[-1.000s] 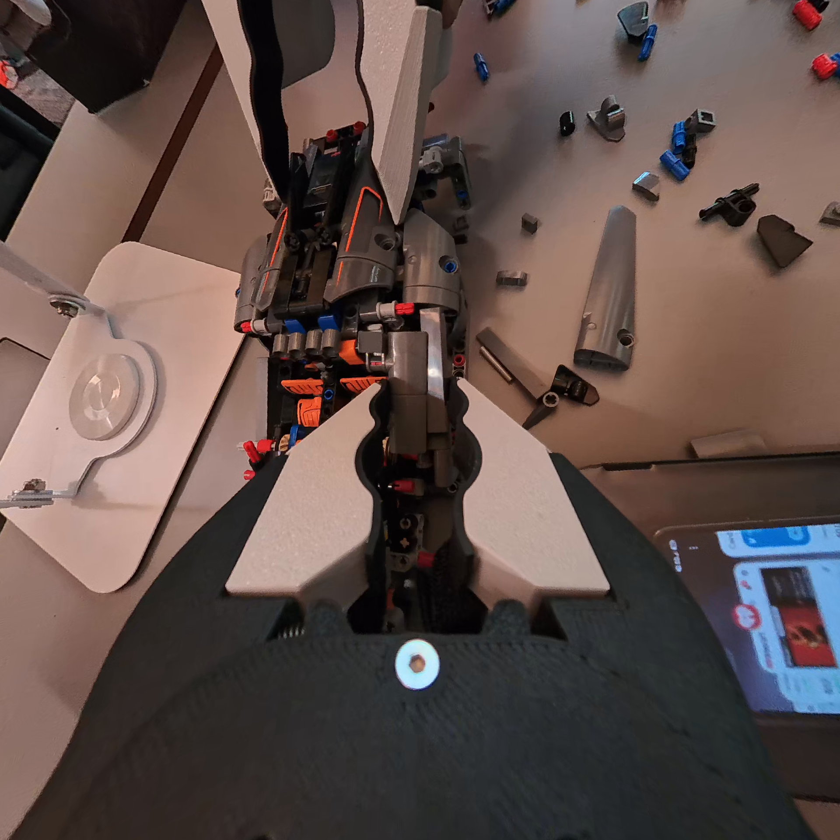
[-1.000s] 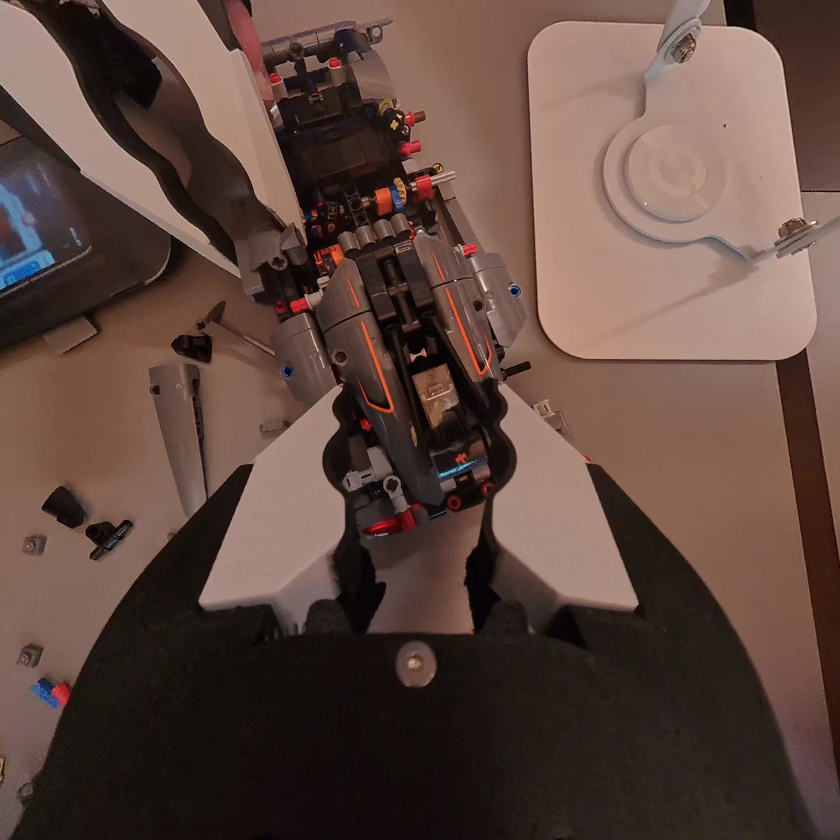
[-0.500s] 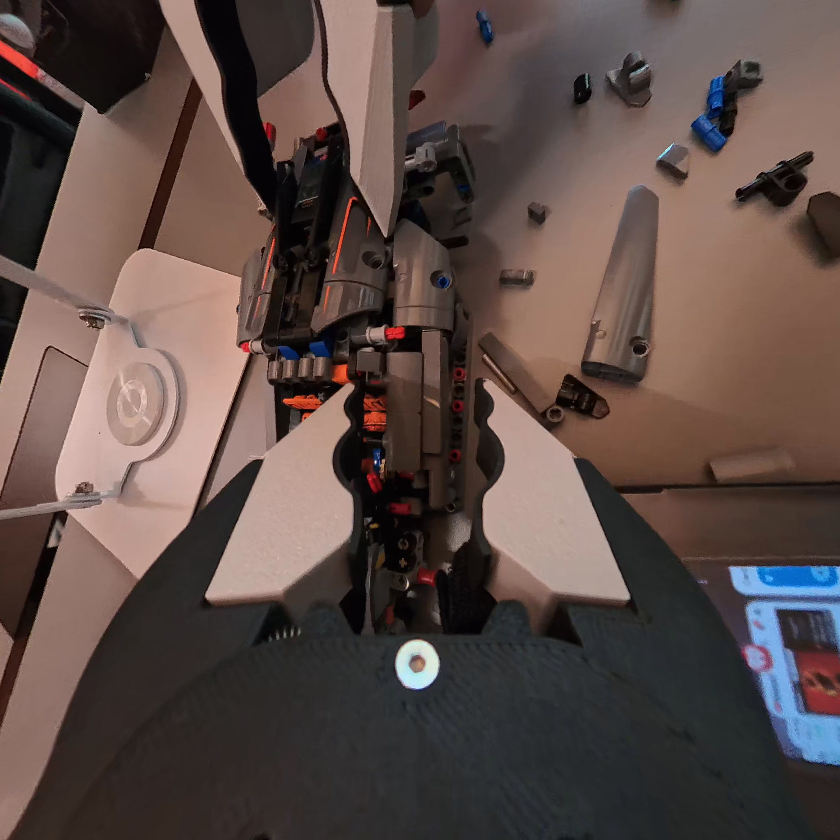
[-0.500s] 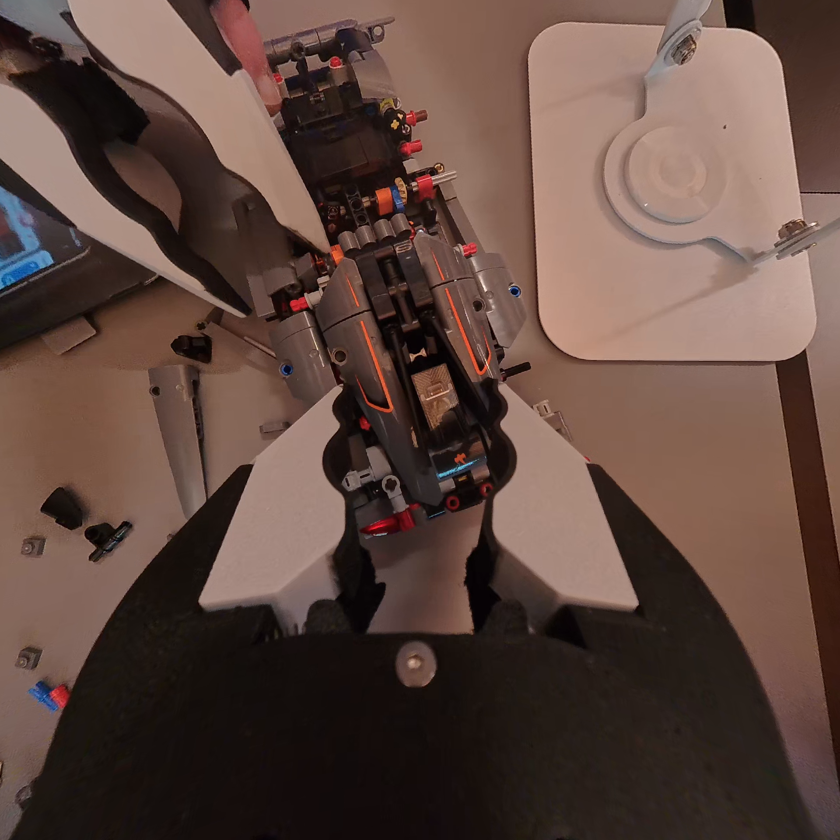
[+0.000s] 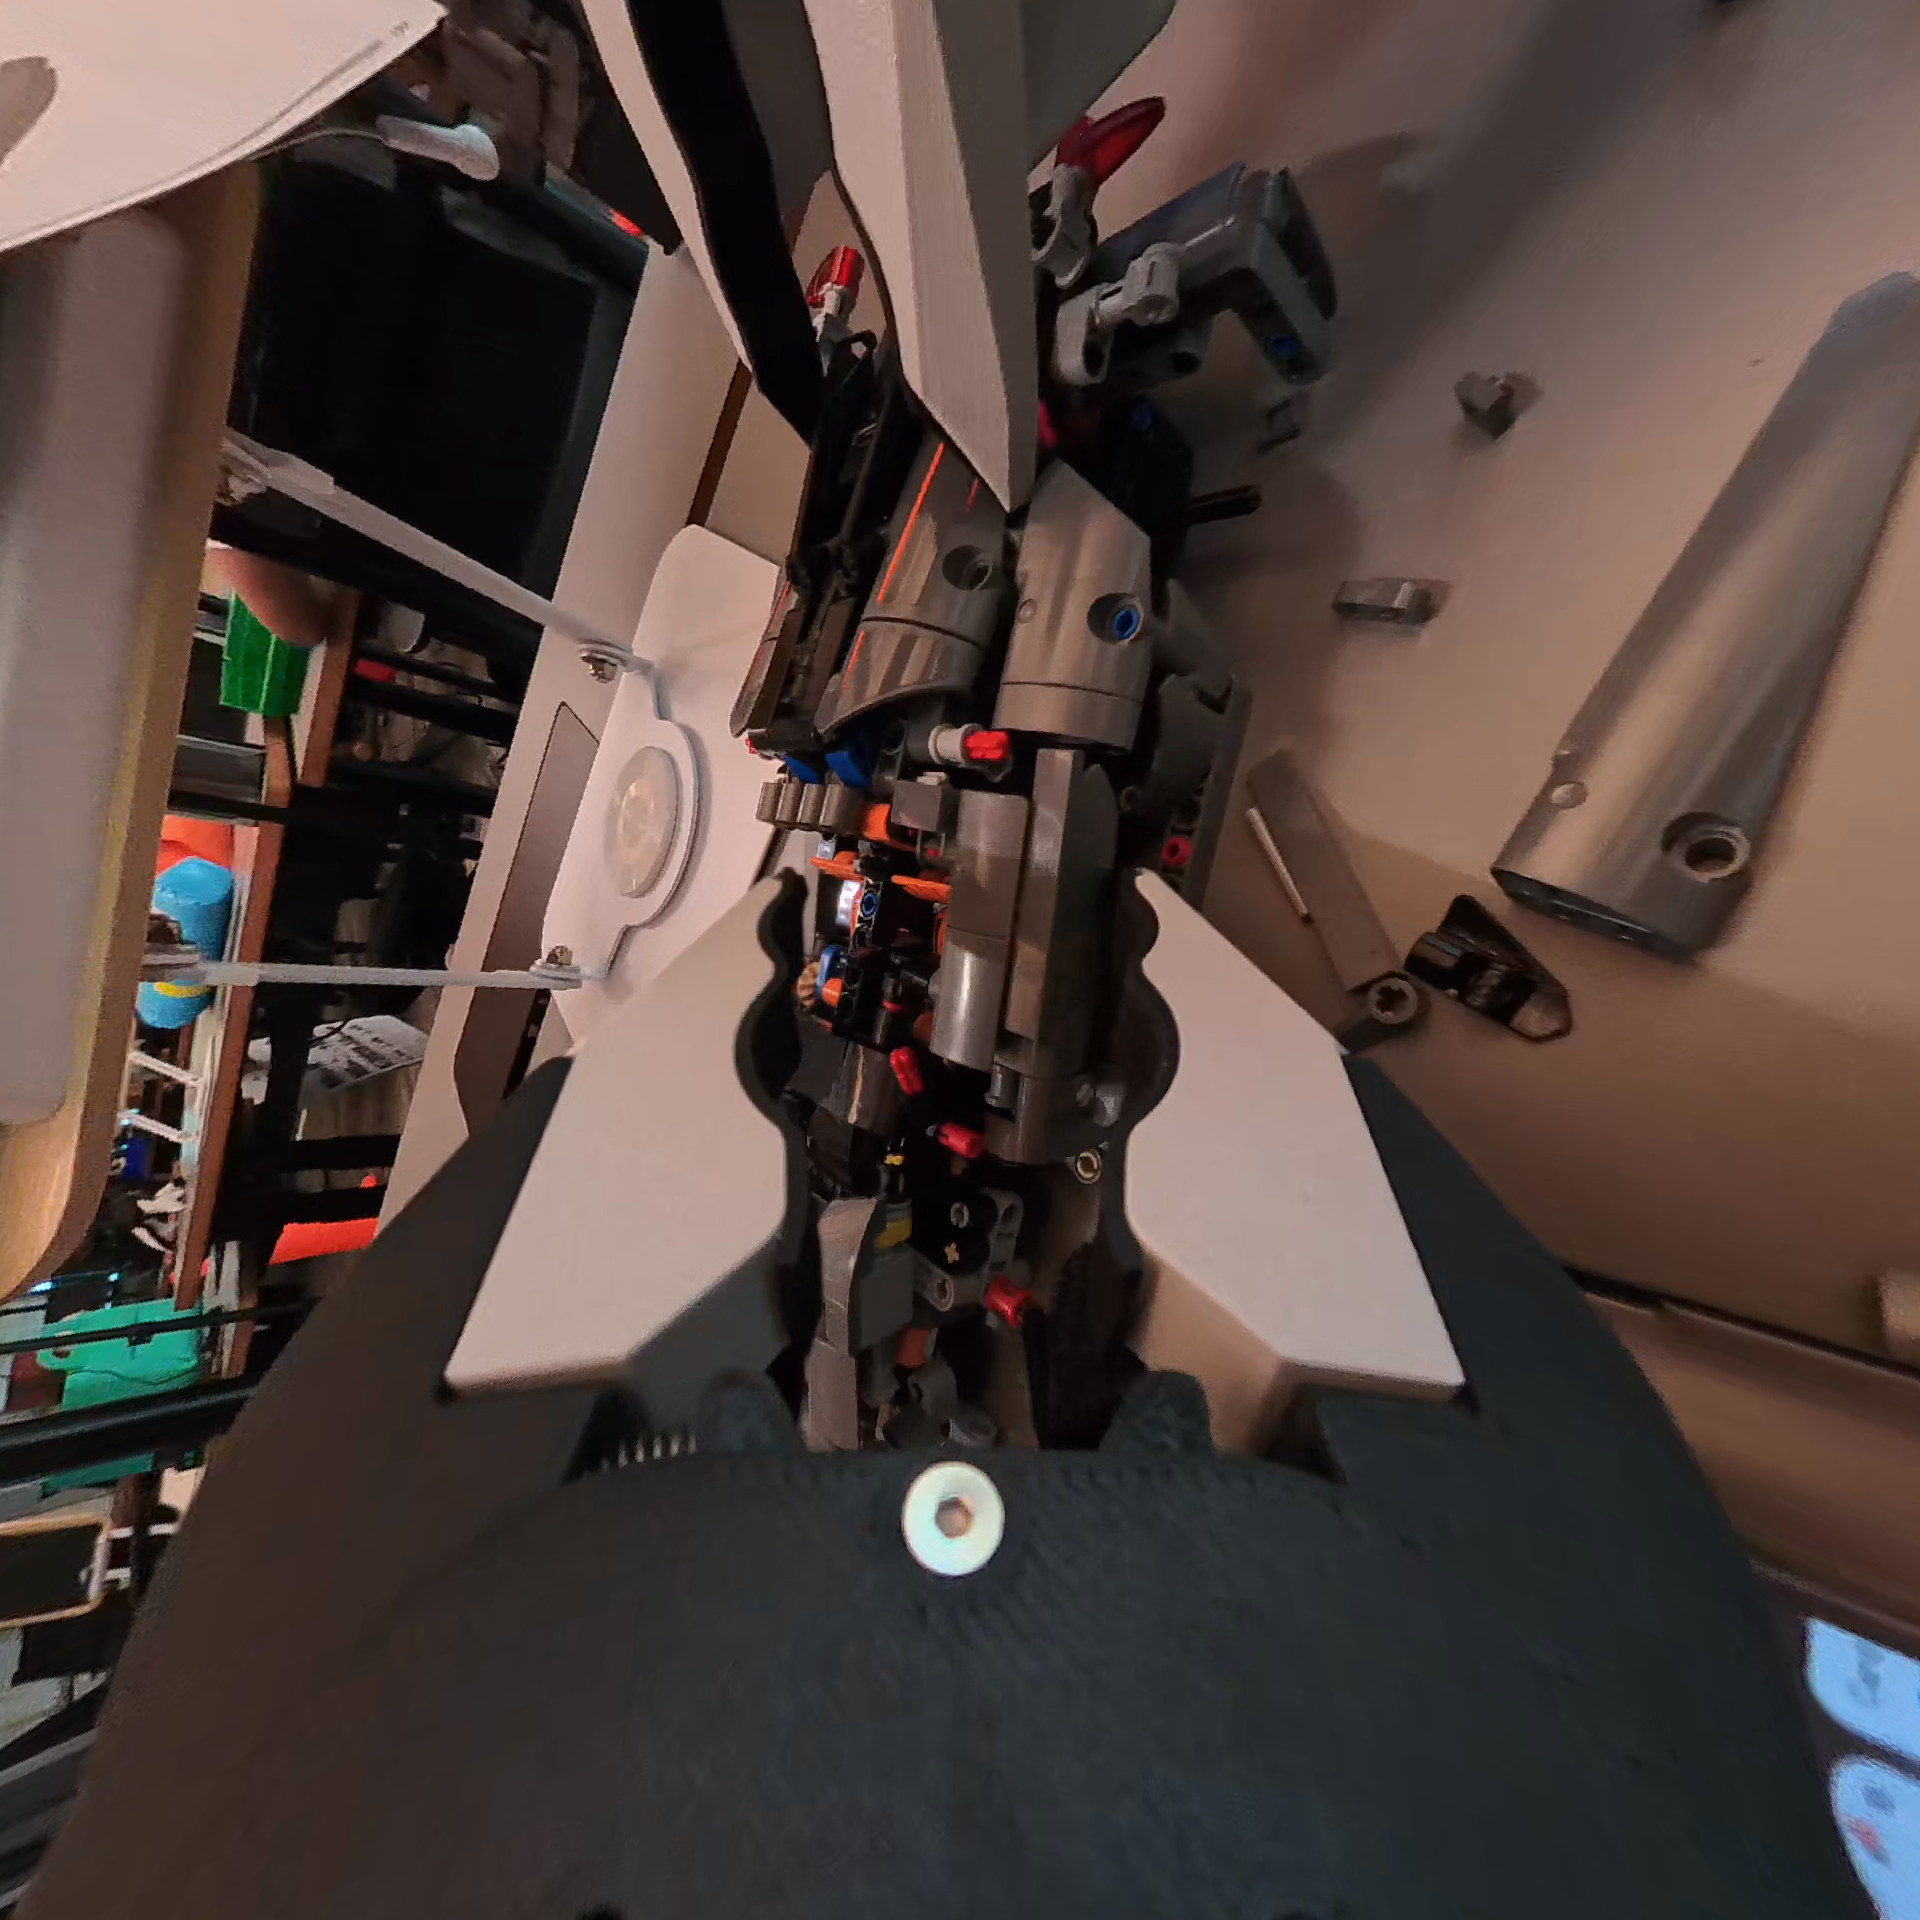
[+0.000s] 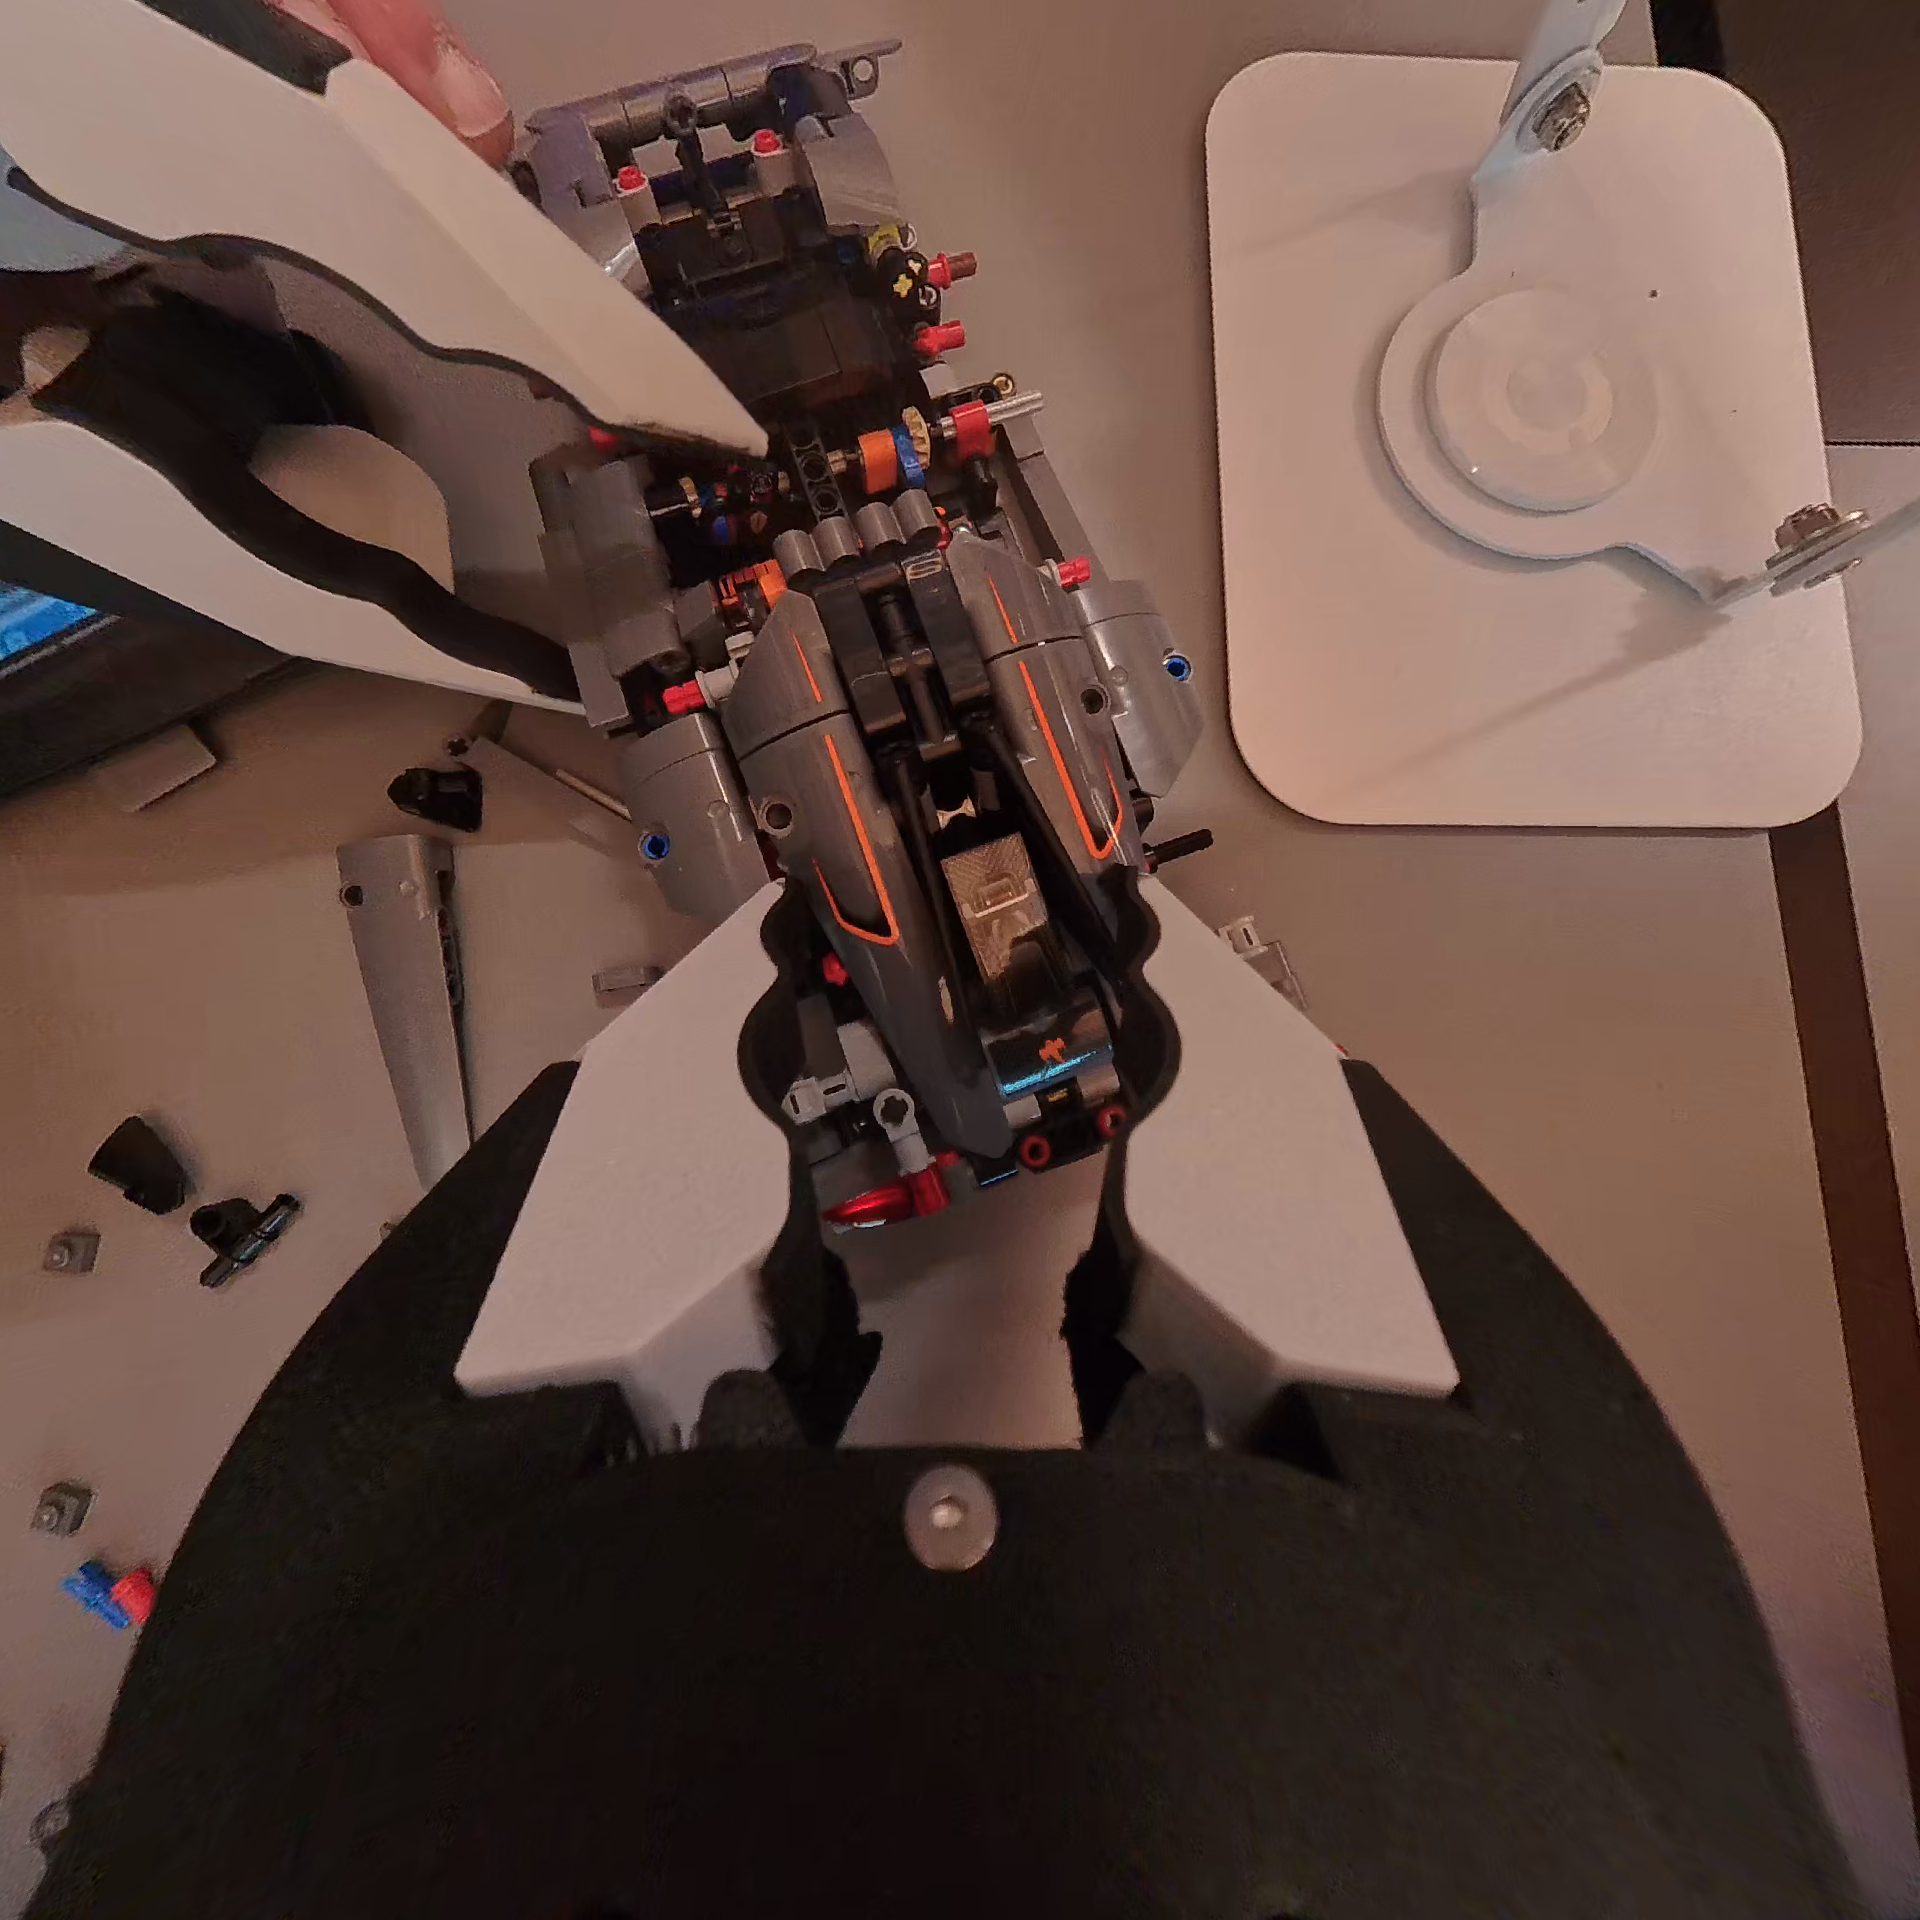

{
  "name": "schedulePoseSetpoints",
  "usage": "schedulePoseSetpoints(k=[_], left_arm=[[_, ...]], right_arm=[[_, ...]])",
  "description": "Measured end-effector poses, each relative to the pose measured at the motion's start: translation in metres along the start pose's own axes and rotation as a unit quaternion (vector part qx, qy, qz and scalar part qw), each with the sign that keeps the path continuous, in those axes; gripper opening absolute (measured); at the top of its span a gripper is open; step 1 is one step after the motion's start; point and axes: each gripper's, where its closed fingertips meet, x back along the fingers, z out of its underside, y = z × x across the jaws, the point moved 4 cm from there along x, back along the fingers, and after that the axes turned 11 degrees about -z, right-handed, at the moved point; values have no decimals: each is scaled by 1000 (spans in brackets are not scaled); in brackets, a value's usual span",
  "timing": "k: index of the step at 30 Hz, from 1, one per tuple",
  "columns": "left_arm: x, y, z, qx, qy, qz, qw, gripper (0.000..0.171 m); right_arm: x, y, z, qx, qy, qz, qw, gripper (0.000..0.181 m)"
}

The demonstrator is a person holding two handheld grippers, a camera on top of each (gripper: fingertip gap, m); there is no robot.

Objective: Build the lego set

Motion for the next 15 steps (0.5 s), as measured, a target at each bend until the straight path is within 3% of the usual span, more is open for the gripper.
schedulePoseSetpoints(k=[7,15], left_arm=[[-5,3,-3,-6,-5,-37,999,74],[-2,5,-3,-1,-19,-59,998,62]], right_arm=[[0,0,0,2,2,3,1000,57],[-1,0,-1,2,-1,2,1000,56]])
